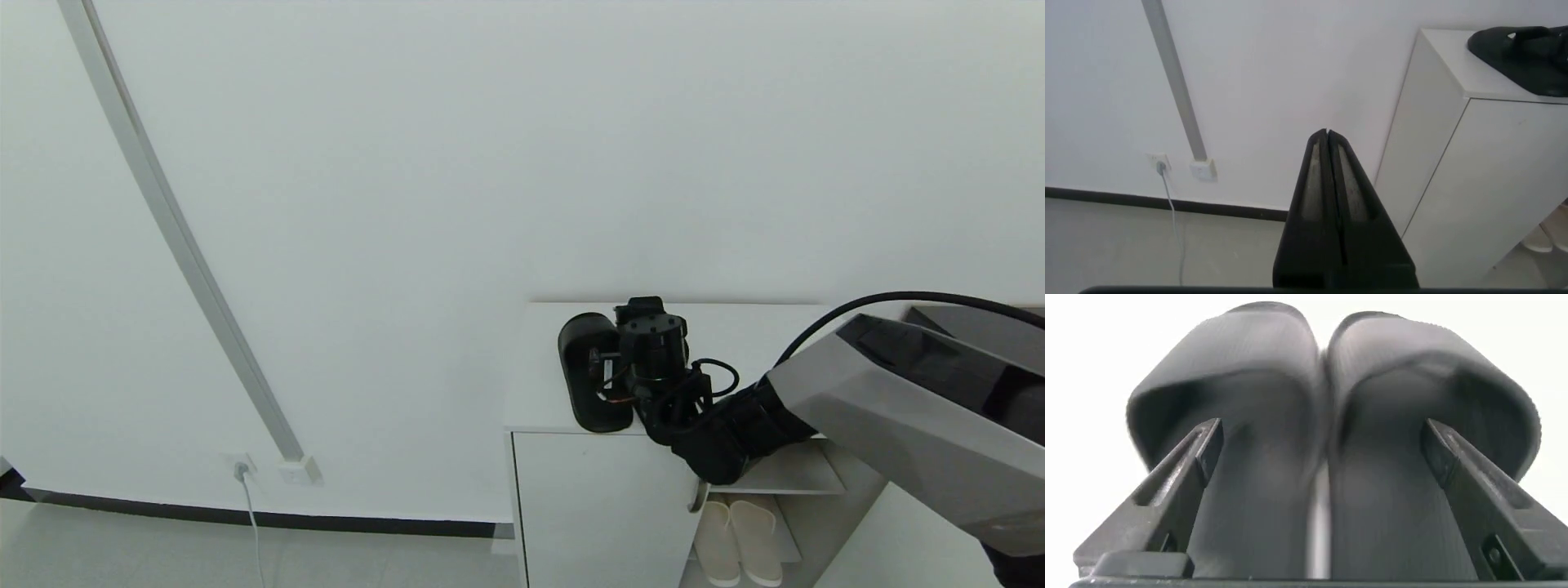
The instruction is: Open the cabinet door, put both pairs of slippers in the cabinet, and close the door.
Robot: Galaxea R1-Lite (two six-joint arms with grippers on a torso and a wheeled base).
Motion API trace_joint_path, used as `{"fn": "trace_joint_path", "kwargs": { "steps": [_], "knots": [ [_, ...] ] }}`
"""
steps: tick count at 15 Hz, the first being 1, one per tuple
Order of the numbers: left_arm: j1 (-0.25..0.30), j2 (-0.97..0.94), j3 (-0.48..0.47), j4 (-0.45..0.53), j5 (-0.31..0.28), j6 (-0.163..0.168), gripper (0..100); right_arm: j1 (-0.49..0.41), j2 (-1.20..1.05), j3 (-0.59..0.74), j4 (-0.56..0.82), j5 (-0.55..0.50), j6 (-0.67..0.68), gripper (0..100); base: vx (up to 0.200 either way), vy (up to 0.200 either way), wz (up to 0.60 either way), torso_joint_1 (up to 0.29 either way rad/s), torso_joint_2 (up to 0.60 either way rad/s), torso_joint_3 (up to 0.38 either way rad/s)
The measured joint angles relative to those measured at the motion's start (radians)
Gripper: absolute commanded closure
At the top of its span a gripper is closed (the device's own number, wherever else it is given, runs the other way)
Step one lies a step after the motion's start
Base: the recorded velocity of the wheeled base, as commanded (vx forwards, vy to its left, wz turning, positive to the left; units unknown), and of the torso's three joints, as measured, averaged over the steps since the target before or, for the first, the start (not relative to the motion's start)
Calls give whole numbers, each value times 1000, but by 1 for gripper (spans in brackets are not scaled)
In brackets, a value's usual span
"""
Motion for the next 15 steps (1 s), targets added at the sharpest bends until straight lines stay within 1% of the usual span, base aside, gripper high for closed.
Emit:
{"fn": "trace_joint_path", "kwargs": {
  "steps": [5, 6, 9, 15],
  "knots": [
    [0, 0, 0, 0, 0, 0, 100, -19, 72, -168, 100, 19, -12, 0, 0, 0, 0, 0, 0, 0],
    [0, 0, 0, 0, 0, 0, 100, -22, 86, -195, 117, 27, -12, 100, 0, 0, 0, 0, 0, 0],
    [0, 0, 0, 0, 0, 0, 100, -22, 111, -231, 123, 35, -13, 100, 0, 0, 0, 0, 0, 0],
    [0, 0, 0, 0, 2, -1, 100, -26, 107, -225, 119, 36, -12, 100, 0, 0, 0, 0, 0, 0]
  ]
}}
